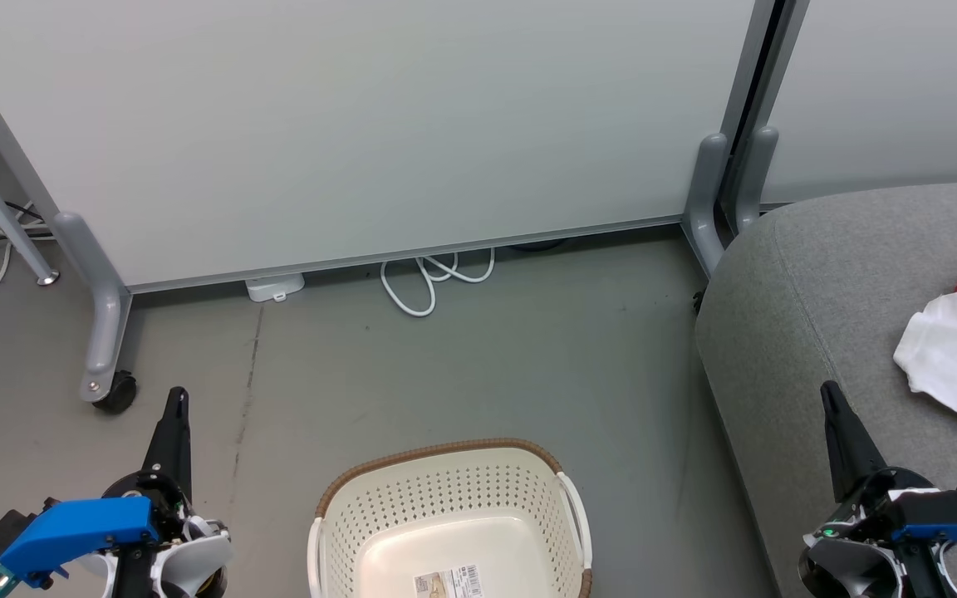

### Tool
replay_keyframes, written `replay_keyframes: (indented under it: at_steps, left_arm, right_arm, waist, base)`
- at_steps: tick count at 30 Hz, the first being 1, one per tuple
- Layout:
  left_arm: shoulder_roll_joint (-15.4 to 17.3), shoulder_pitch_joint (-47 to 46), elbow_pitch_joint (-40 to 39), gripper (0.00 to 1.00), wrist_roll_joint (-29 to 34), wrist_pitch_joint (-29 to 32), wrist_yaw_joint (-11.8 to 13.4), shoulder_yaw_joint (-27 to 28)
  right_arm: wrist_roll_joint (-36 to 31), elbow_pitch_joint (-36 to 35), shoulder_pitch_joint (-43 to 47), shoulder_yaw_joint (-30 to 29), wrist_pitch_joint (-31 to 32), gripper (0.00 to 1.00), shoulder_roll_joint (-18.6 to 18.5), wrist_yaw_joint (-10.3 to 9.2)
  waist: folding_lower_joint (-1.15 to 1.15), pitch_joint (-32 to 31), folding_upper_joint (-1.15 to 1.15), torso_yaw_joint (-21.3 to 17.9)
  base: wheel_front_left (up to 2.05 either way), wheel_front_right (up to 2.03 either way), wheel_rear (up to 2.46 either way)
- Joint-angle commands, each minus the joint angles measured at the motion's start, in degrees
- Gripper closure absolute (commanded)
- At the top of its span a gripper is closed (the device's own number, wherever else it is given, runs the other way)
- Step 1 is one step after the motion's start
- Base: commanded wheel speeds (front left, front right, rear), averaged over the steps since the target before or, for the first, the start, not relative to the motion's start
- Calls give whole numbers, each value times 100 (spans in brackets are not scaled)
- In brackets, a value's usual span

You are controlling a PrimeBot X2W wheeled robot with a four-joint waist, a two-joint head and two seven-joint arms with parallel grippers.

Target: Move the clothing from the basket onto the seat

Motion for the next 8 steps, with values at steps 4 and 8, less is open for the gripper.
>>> replay_keyframes:
  at_steps: [4,8]
  left_arm:
    - [-8,-55,-27,100,-16,27,-10,14]
    - [-8,-55,-27,100,-17,26,-10,14]
  right_arm:
    - [15,-1,-63,-6,15,100,-33,2]
    - [15,-1,-62,-6,14,100,-33,2]
  waist:
    - [0,0,0,0]
    - [0,0,0,0]
  base:
    - [0,0,0]
    - [0,0,0]
